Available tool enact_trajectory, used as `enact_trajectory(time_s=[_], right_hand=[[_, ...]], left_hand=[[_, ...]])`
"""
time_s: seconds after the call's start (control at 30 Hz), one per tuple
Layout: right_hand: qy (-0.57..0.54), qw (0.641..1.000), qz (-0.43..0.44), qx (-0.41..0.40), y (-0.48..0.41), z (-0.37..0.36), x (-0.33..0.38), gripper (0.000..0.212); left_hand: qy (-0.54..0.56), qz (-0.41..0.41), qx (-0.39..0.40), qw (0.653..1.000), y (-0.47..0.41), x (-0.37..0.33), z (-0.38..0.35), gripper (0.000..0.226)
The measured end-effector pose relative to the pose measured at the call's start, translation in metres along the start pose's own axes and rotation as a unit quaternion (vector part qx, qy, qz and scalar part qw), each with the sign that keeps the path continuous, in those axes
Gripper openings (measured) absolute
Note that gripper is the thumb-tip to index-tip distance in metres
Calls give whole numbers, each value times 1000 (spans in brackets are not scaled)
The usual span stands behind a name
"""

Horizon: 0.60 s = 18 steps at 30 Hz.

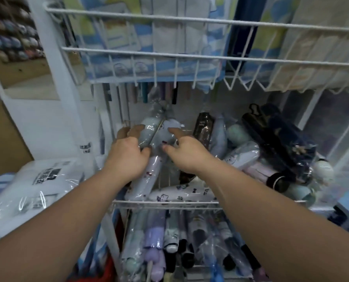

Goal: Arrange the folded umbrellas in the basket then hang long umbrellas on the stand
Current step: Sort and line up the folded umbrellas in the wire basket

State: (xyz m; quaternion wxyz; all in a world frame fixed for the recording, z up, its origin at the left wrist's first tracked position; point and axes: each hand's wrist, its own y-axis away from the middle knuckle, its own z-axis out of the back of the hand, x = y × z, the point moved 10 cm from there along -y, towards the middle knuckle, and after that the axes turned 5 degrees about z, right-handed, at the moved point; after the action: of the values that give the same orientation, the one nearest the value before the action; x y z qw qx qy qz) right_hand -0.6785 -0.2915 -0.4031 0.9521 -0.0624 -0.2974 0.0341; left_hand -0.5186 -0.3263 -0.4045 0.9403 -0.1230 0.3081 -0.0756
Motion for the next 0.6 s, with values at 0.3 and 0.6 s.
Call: enact_trajectory(time_s=[0.3, 0.6], right_hand=[[46, 997, -16, 56, -23, -44, -6, 77], [-96, 992, -12, -79, -28, -37, -6, 81]], left_hand=[[24, -13, 95, 995, -2, 21, -31, 67], [31, -15, 94, 995, -6, 23, -36, 74]])
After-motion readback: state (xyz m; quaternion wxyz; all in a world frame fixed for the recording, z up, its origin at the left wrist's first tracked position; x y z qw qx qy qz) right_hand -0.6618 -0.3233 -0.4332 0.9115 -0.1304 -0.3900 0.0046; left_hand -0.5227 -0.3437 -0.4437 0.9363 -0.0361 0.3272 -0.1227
